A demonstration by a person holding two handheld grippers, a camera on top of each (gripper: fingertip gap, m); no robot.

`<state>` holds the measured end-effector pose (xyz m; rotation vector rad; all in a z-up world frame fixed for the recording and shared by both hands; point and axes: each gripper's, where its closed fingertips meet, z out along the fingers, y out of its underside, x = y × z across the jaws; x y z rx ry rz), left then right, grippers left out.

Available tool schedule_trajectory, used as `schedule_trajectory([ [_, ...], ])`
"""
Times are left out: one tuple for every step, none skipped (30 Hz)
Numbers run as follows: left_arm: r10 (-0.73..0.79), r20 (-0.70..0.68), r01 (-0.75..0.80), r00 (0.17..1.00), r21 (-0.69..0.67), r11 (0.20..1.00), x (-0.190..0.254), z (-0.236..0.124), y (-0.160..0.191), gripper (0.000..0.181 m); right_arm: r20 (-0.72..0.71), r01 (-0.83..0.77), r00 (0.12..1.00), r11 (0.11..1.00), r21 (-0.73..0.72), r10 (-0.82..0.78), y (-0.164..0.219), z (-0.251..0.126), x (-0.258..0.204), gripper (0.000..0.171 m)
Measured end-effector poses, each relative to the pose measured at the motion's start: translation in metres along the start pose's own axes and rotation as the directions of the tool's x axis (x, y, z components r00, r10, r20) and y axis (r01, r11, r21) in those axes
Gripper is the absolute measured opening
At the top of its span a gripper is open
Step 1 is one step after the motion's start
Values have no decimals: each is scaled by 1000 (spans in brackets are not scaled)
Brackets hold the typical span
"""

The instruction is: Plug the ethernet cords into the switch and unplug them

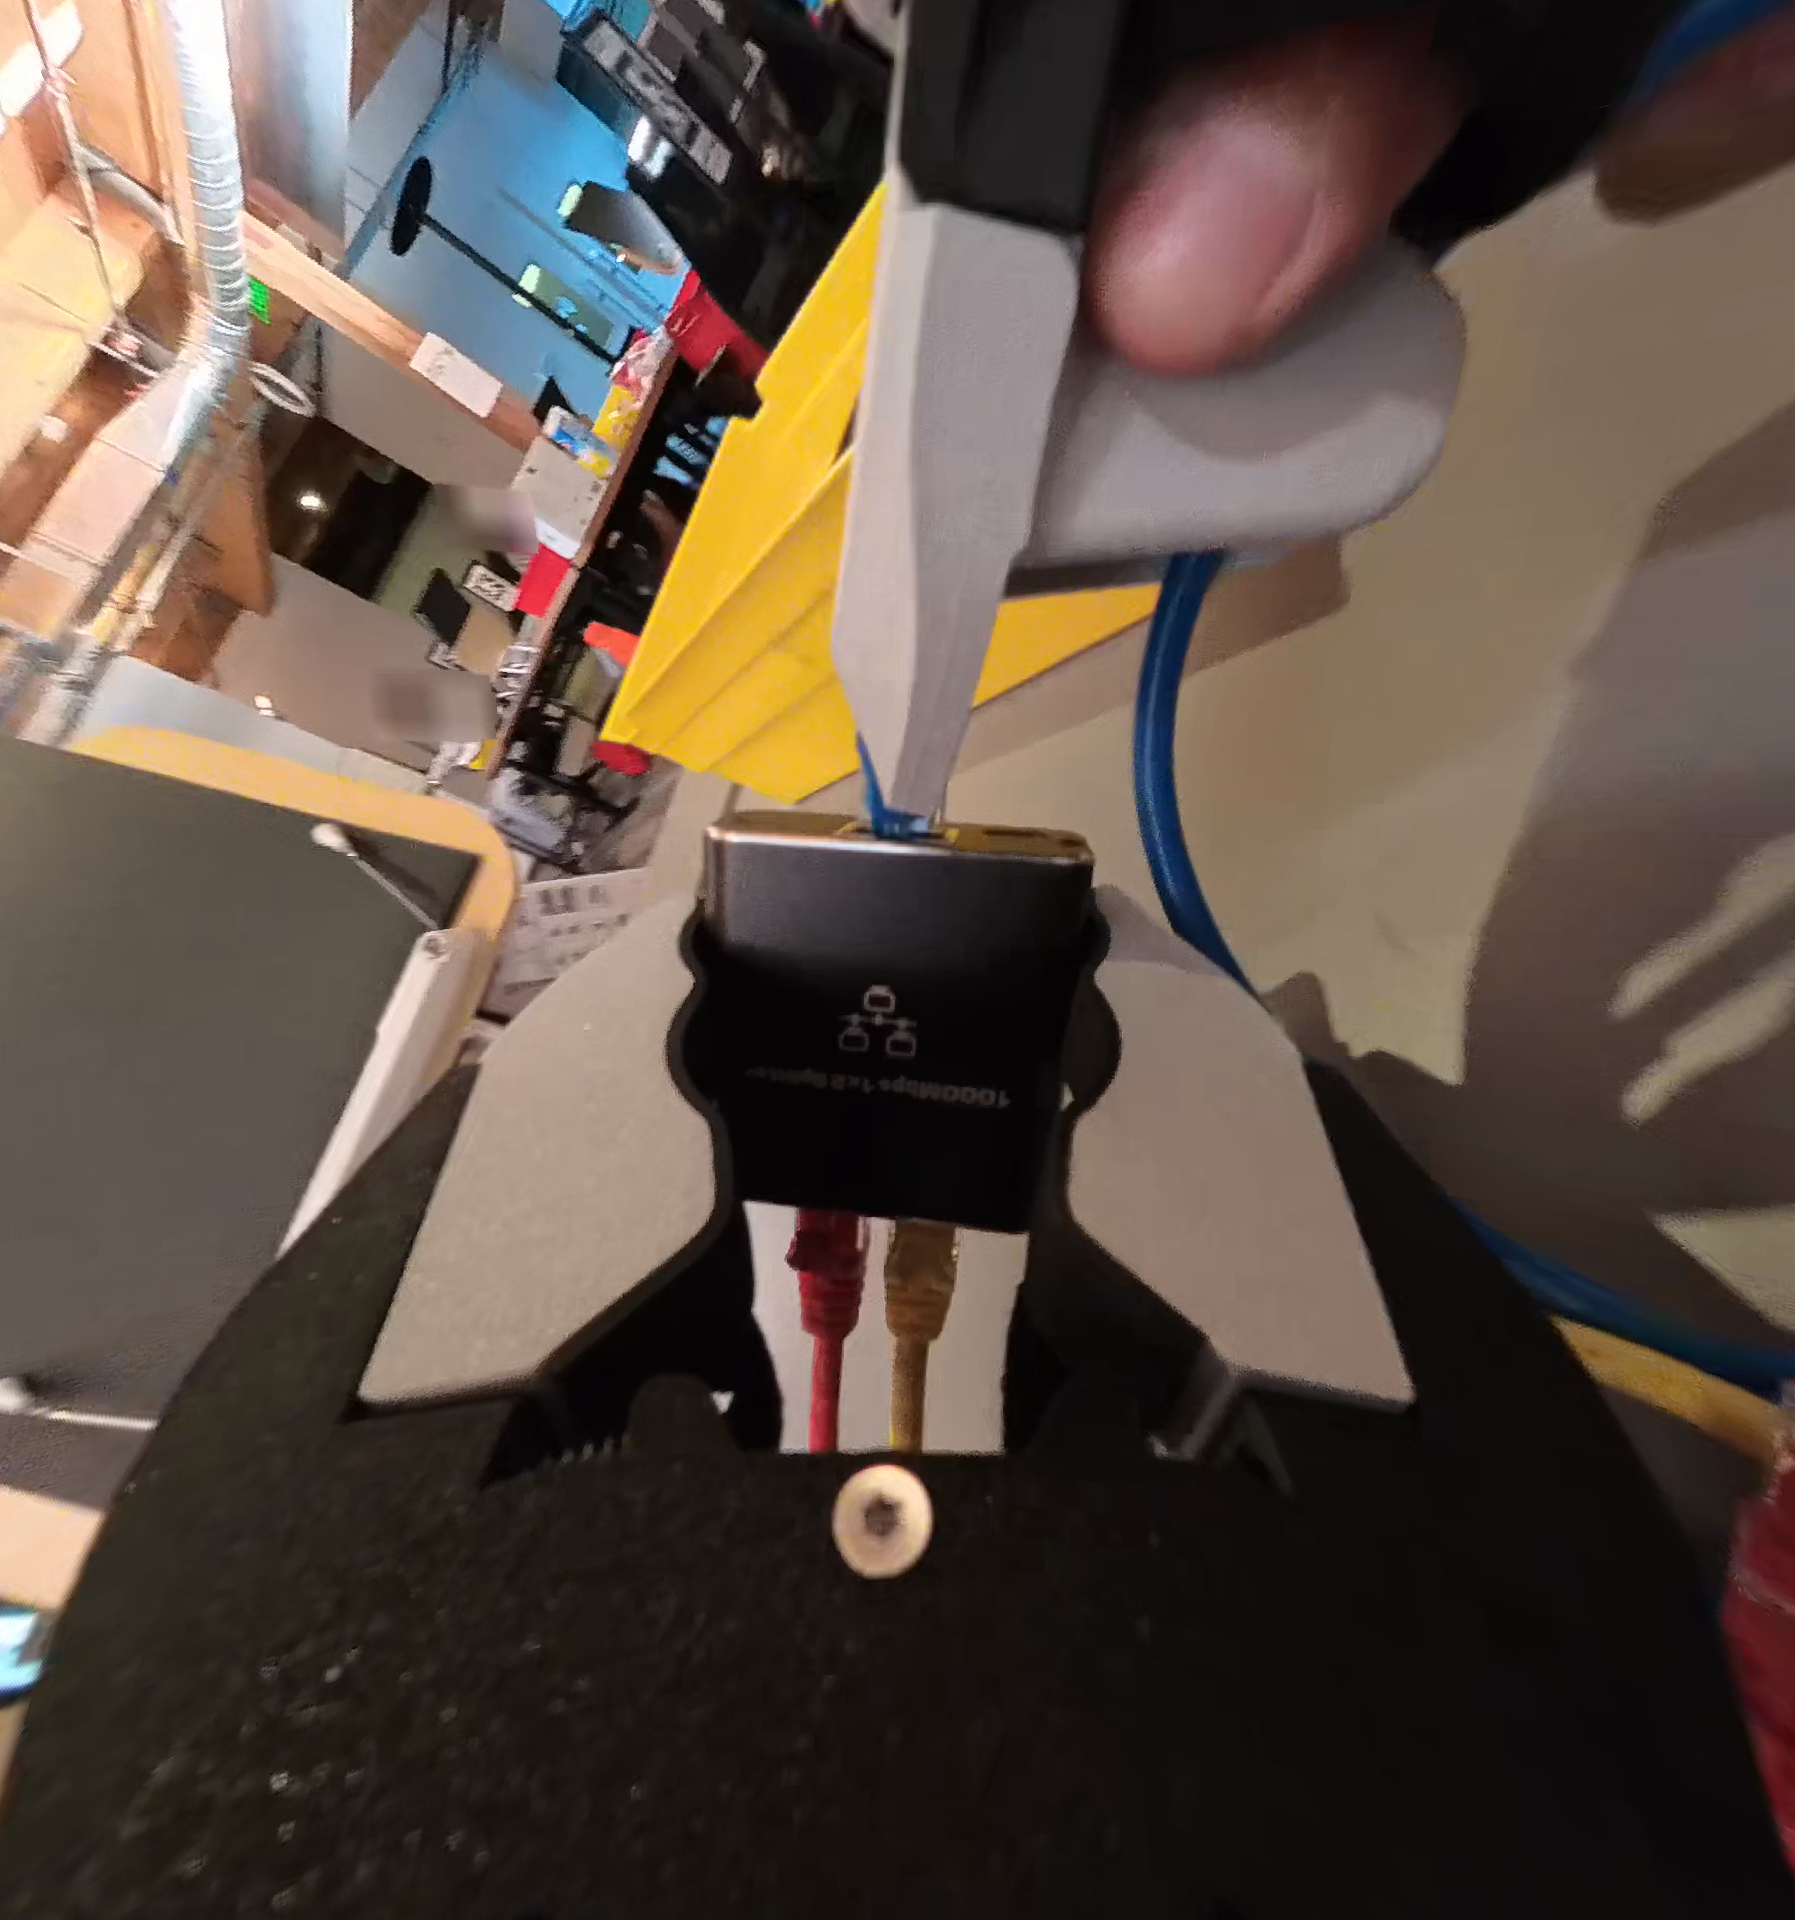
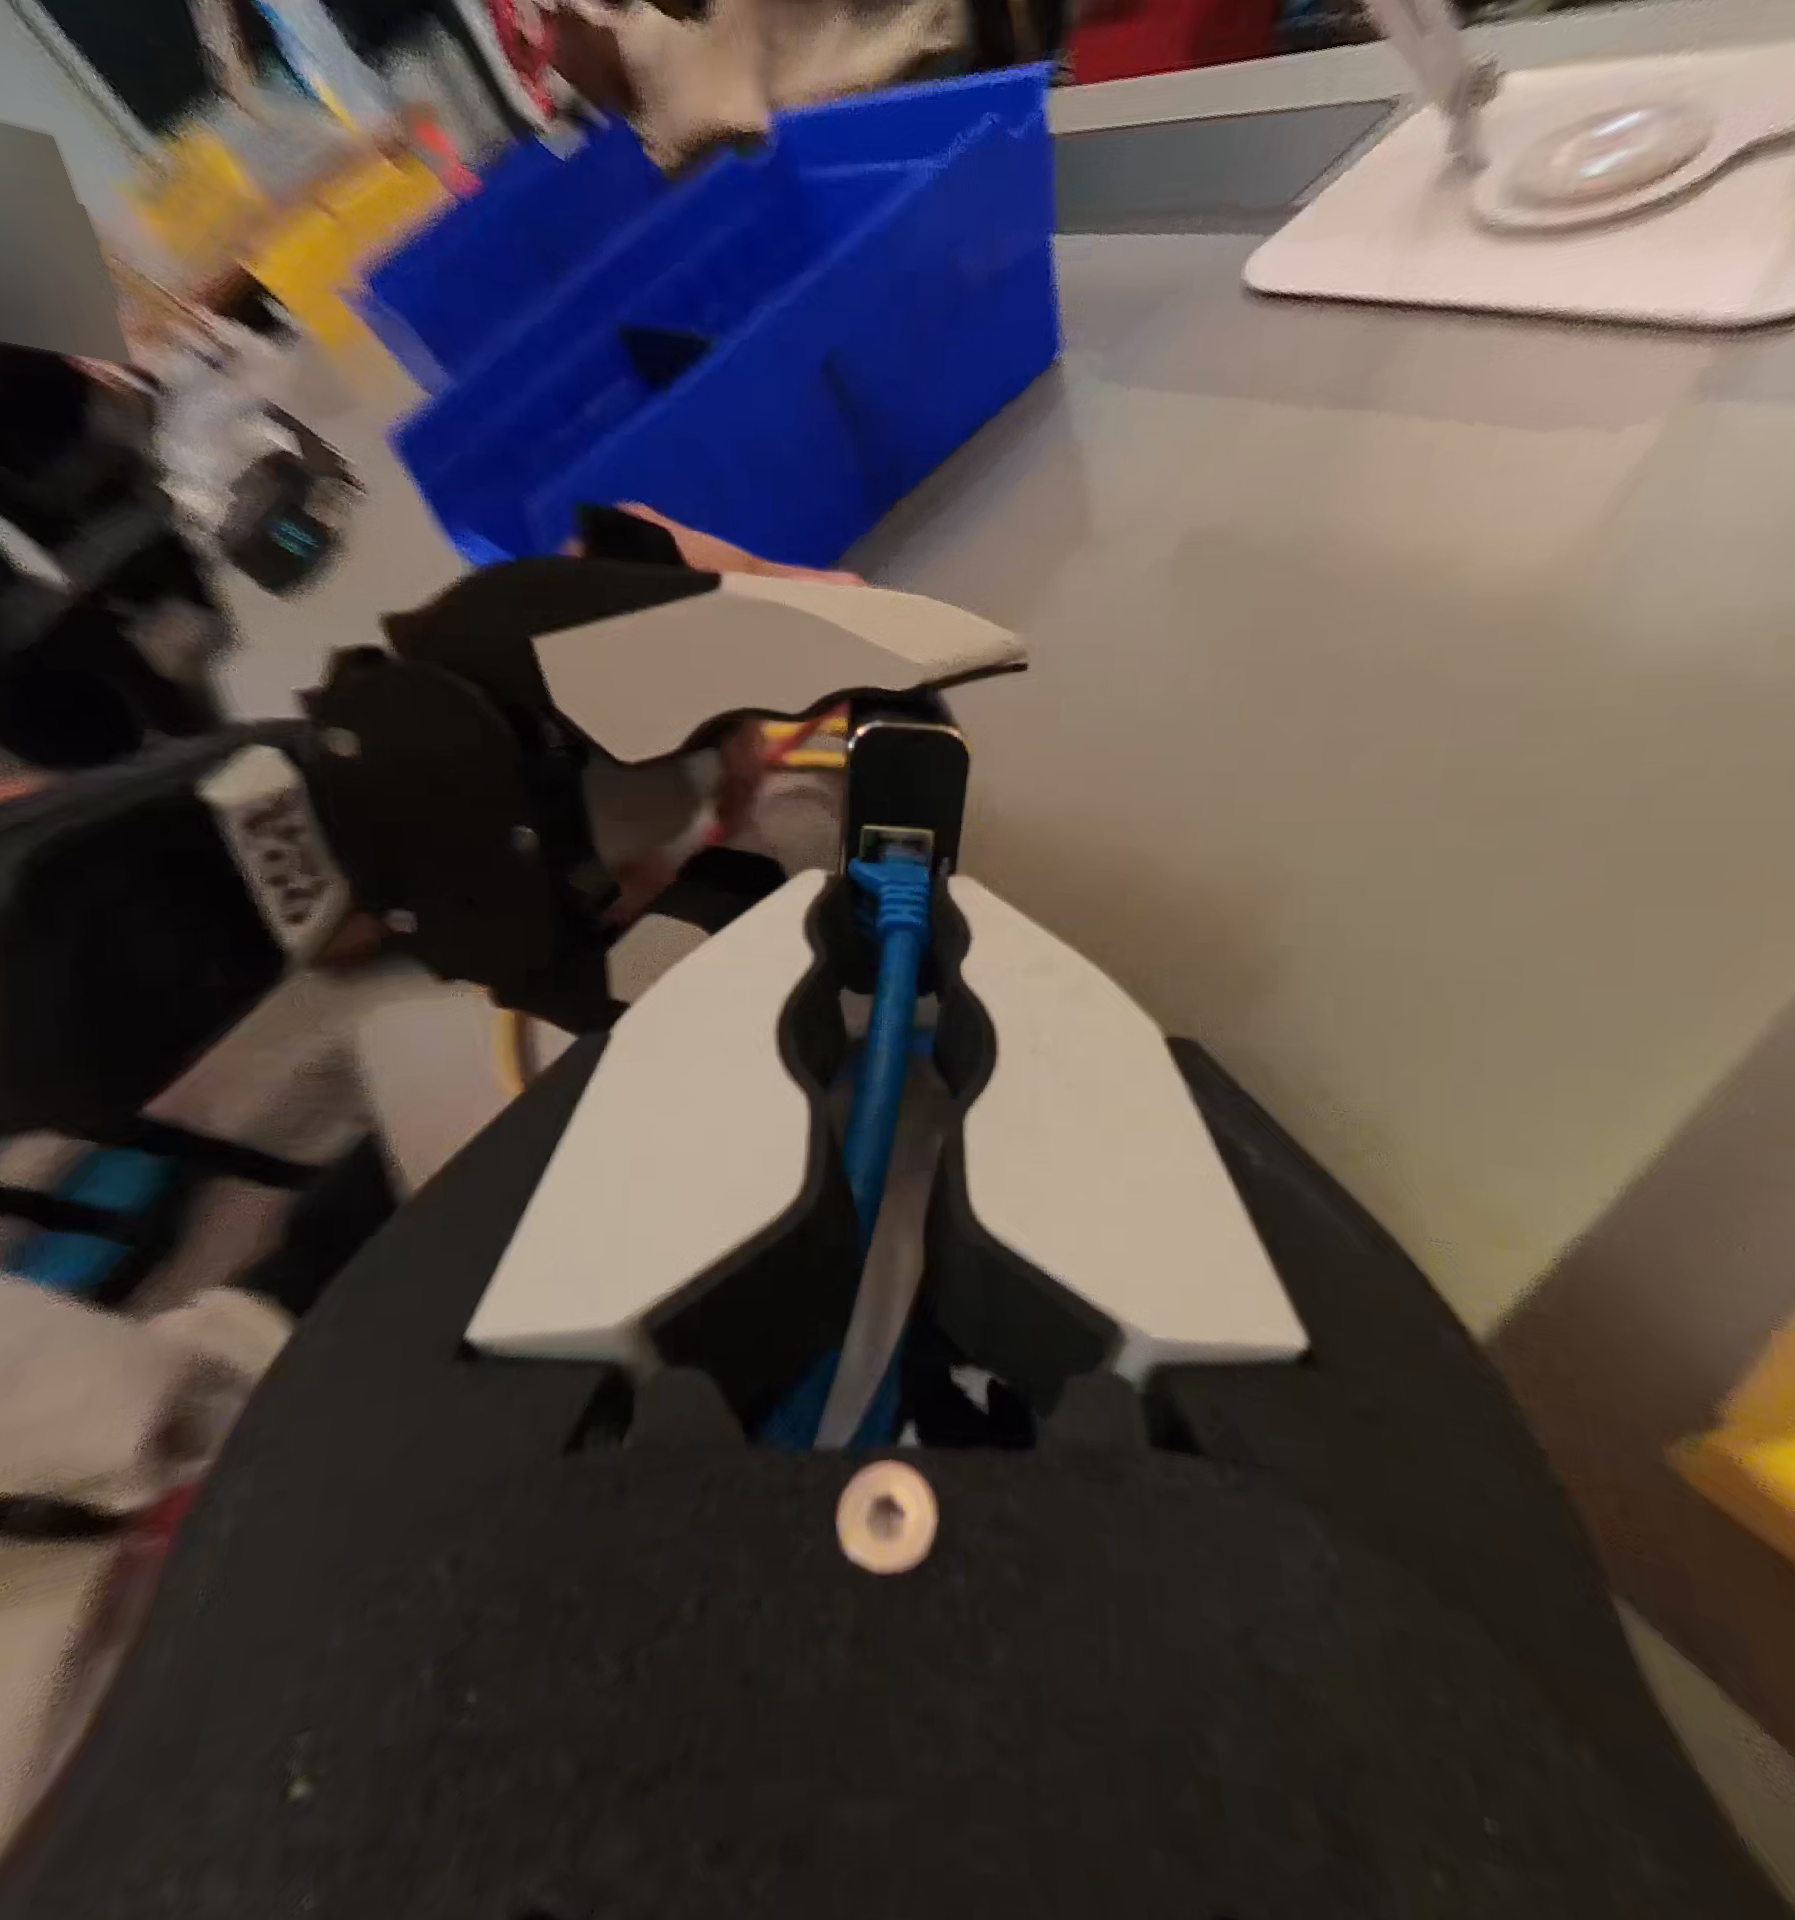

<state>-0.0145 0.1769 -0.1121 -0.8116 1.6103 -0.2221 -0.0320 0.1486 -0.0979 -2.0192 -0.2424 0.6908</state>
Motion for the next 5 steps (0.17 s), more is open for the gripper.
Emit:
schedule_trajectory([
  [-22, -27, 23, 999, 18, 1000, 2, -2, -2, 64, 84, -54, 995, 999, 4, 54, 0, -2, -3, 14],
  [-47, -56, 49, 997, 33, 998, 6, -3, -4, 65, 140, -60, 988, 998, -8, 60, 2, -3, -6, 14],
  [-82, -92, 86, 992, 40, 996, 9, -3, -6, 64, 148, -28, 989, 999, -20, 30, 3, -5, -8, 14],
  [-118, -136, 125, 984, 50, 991, 12, -3, -7, 64, 127, 49, 991, 998, -33, -44, 4, -7, -9, 16],
  [-152, -166, 162, 974, 47, 986, 13, -3, -5, 64, 90, 130, 988, 990, -52, -125, 4, -9, -8, 19],
])
